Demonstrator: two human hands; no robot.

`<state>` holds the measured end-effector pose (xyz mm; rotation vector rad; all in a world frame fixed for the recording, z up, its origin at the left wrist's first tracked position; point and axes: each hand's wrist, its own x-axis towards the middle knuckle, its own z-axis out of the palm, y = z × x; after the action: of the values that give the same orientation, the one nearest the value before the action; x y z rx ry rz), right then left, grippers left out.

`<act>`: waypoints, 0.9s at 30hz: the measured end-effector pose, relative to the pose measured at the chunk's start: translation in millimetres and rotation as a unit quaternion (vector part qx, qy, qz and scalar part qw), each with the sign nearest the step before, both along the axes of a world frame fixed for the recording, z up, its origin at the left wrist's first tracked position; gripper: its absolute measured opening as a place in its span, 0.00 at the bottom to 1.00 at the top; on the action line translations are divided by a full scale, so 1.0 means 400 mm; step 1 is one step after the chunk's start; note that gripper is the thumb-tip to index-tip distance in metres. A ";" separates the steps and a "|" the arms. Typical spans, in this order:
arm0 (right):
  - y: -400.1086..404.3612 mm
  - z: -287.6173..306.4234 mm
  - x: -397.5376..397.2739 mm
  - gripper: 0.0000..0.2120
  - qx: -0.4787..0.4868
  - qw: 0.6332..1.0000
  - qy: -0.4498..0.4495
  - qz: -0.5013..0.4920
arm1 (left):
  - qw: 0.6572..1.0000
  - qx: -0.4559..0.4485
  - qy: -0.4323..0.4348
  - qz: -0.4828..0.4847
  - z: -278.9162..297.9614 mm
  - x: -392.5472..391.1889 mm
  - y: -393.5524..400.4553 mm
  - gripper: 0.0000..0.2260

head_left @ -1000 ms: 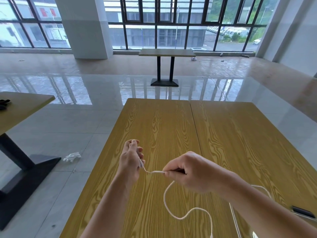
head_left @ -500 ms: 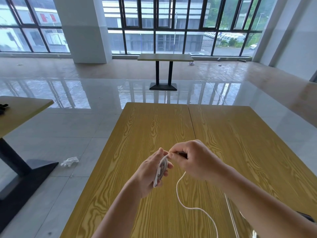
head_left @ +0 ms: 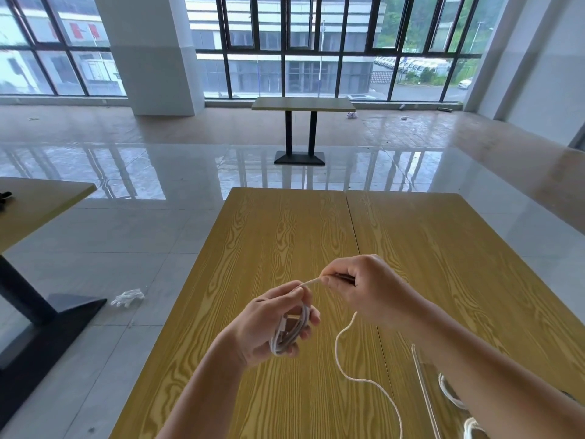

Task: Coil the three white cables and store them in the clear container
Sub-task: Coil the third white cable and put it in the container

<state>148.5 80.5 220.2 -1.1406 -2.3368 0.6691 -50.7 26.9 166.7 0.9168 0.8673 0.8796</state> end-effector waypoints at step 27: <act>-0.041 -0.063 -0.029 0.14 -0.100 0.992 -0.074 0.019 | 0.858 -0.046 -0.246 0.448 -0.002 0.020 0.062 0.12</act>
<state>137.0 64.3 195.2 -1.2748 -2.4640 0.8771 -42.5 51.6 165.9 0.1168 0.8598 1.7653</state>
